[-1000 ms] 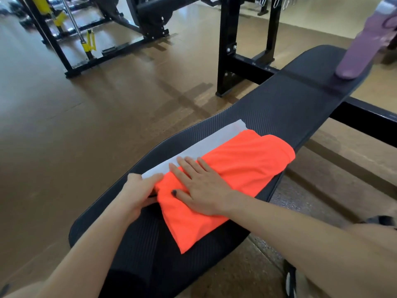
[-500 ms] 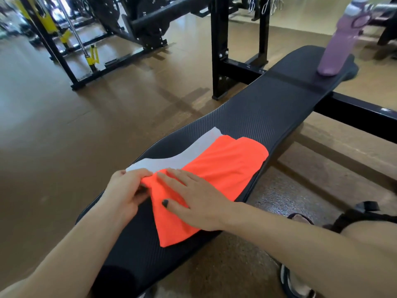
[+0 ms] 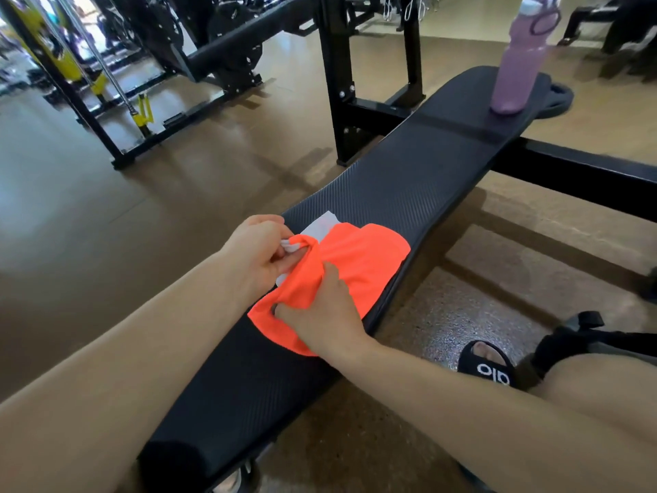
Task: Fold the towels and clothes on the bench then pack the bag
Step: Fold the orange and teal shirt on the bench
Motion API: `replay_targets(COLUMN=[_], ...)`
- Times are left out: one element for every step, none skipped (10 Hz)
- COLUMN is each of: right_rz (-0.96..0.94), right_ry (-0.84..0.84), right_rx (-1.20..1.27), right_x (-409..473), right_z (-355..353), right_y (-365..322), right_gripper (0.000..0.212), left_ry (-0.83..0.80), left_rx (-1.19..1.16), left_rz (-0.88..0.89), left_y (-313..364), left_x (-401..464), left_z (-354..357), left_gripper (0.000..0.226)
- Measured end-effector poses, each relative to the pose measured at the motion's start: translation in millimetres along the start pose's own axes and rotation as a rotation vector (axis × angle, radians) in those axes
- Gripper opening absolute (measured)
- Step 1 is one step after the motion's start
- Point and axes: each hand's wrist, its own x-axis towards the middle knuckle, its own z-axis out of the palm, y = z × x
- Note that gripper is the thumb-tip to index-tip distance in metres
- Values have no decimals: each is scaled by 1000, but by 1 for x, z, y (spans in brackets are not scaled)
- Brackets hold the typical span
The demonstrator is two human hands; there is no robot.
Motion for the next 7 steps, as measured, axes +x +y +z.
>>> replay_targets(right_rz=[-65,-492,-927,-1180,-1090,-961,-990], right_ry=[15,174,146,-104,-196,-137,-134], right_rx=[-99,-500,-753,-896,-1054,-1144,-1055], right_x=[-1,-15,-27,-30,-30,-28,-26], right_z=[-8,-23,-28,-15,7,16,7], right_y=[-7,-14,-18,-13,-5,-5,-11], right_gripper=[77,72,67,60,70,66,32], left_ry=[-7,72,127,79,98,66,134], left_rx=[31,42,-18,52,53,104,83], left_rz=[25,18,-69,-32,-13,41,30], left_y=[3,9,7,4,-2,-4,0], left_x=[0,-1,0,2,1,0,1], left_z=[3,-3,-18,-26,-34,-39,-49], left_gripper=[25,10,22,15,21,16,15])
